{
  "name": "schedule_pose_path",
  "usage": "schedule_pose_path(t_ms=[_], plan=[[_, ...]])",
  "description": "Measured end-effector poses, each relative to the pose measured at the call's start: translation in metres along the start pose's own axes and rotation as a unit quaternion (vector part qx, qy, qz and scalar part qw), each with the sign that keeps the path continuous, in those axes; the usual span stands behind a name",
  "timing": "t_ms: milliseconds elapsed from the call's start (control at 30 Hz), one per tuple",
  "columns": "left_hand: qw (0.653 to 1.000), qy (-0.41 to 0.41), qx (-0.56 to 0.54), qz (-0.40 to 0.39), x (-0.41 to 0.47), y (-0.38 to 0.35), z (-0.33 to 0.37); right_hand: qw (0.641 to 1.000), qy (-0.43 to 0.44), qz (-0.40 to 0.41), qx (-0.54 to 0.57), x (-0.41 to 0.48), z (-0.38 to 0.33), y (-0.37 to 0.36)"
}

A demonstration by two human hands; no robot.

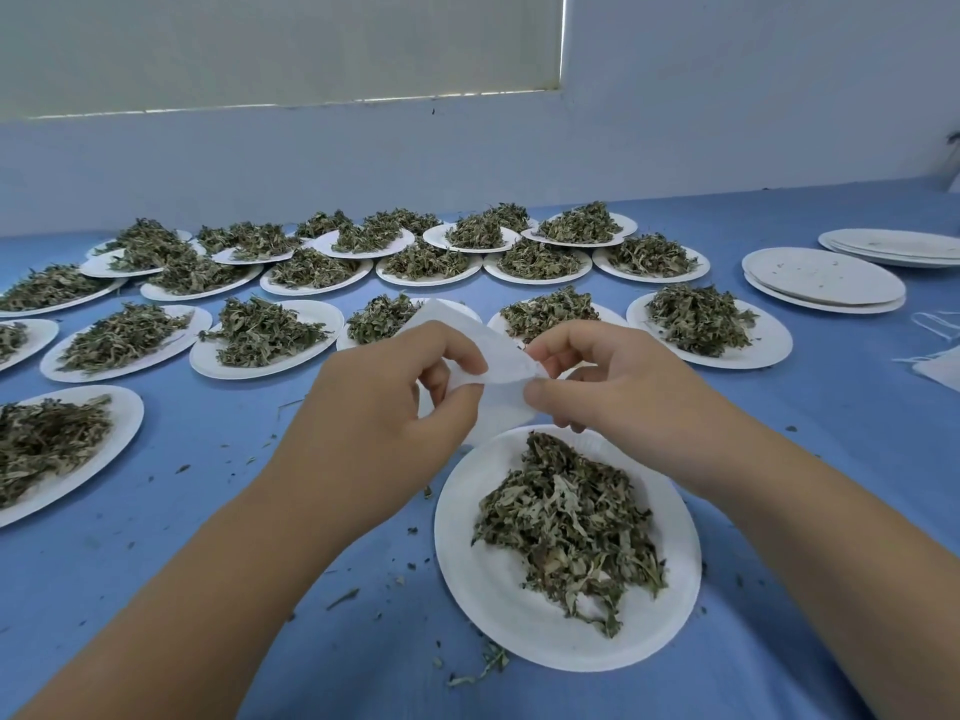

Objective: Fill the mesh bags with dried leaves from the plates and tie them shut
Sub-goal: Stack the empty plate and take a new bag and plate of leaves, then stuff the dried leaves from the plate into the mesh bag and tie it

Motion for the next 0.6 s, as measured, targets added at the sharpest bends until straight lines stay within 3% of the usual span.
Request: schedule_pose_path(t_ms=[167,300,400,600], plan=[[0.999,0.033,0.015,0.032,-0.001,0.007,-0.008,0.995,-0.012,-0.005,-0.104,0.000,0.003,0.003],[0.997,0.053,0.041,0.046,-0.001,0.012,-0.012,0.974,-0.034,-0.106,-0.197,-0.007,0.007,0.000],[0.996,0.051,0.052,0.049,-0.002,0.013,-0.011,0.963,-0.032,-0.152,-0.221,-0.014,0.005,-0.001],[0.994,0.062,0.074,0.046,-0.004,0.008,-0.012,0.947,-0.007,-0.166,-0.274,-0.025,-0.001,0.001]])
Point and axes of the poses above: each hand's wrist, its own x-axis towards the middle knuckle, its own y-axis out of the back of the hand, z = x × y, the point moved 6 cm from there along x, towards the middle knuckle, and after that the axes turned 10 degrees about -y, right-handed, at the moved point
